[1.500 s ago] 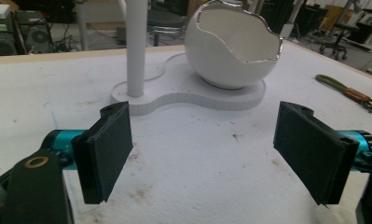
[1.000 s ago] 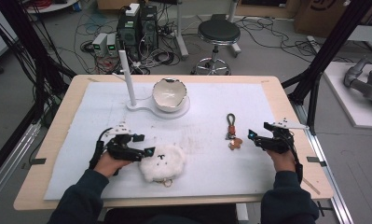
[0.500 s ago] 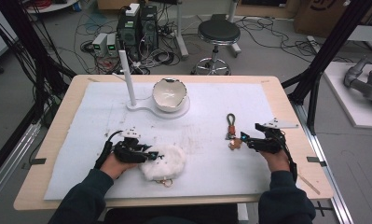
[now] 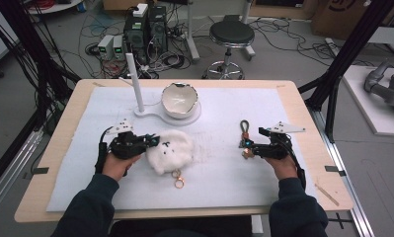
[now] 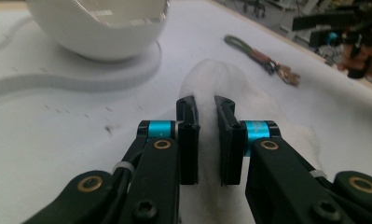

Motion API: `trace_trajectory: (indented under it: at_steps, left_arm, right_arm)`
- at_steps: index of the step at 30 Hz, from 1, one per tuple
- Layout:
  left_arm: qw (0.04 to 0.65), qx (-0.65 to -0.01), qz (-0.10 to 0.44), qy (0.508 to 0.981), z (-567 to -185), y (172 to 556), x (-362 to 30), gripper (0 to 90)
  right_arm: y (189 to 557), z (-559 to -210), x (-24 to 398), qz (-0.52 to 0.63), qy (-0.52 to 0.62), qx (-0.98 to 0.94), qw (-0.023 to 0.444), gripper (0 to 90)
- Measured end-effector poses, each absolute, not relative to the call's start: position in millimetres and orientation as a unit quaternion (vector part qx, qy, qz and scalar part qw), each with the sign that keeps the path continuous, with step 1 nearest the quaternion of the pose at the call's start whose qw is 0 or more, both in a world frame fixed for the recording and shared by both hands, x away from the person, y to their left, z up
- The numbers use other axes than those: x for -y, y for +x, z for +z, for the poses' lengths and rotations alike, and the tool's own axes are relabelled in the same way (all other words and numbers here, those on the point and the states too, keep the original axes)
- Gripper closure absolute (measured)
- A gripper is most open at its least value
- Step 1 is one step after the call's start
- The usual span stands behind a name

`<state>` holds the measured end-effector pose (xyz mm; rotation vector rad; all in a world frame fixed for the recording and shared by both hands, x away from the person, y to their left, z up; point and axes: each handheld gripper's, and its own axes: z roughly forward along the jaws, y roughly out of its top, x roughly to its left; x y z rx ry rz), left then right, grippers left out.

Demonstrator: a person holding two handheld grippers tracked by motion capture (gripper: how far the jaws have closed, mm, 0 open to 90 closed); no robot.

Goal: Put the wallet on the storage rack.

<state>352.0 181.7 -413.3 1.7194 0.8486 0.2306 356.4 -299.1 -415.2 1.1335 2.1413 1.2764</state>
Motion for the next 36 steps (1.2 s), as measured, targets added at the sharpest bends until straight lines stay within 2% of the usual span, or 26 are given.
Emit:
trace_trajectory:
  at_steps: [6, 13, 19, 26, 27, 30, 33, 34, 36]
  left_arm:
    - [0.583, -0.345, 0.104, 0.728, -396, 365, -177, 81.0]
    - [0.593, -0.292, 0.096, 0.744, -380, 372, -147, 81.0]
    - [0.595, -0.279, 0.096, 0.748, -378, 377, -133, 81.0]
    - [0.614, -0.255, 0.102, 0.74, -376, 382, -124, 81.0]
    - [0.617, -0.255, 0.1, 0.737, -376, 383, -123, 81.0]
    - [0.621, -0.257, 0.102, 0.734, -377, 384, -123, 81.0]
    - [0.613, -0.274, 0.106, 0.733, -377, 385, -125, 79.0]
    - [0.602, -0.293, 0.113, 0.734, -377, 386, -128, 75.1]
    - [0.586, -0.325, 0.129, 0.731, -376, 385, -134, 60.7]
  right_arm:
    - [359, -409, 283, 0.478, 0.38, -0.77, 0.185, 21.5]
    - [368, -406, 252, 0.502, 0.336, -0.787, 0.128, 21.5]
    - [381, -404, 223, 0.527, 0.299, -0.792, 0.073, 21.6]
    - [393, -406, 195, 0.534, 0.274, -0.799, 0.037, 22.7]
    - [394, -406, 193, 0.535, 0.272, -0.8, 0.036, 27.0]
    - [396, -406, 192, 0.544, 0.262, -0.797, 0.019, 47.8]
    - [397, -403, 194, 0.54, 0.254, -0.802, 0.03, 69.8]
    - [397, -401, 194, 0.54, 0.252, -0.802, 0.037, 73.5]
    - [394, -396, 194, 0.531, 0.251, -0.805, 0.08, 76.6]
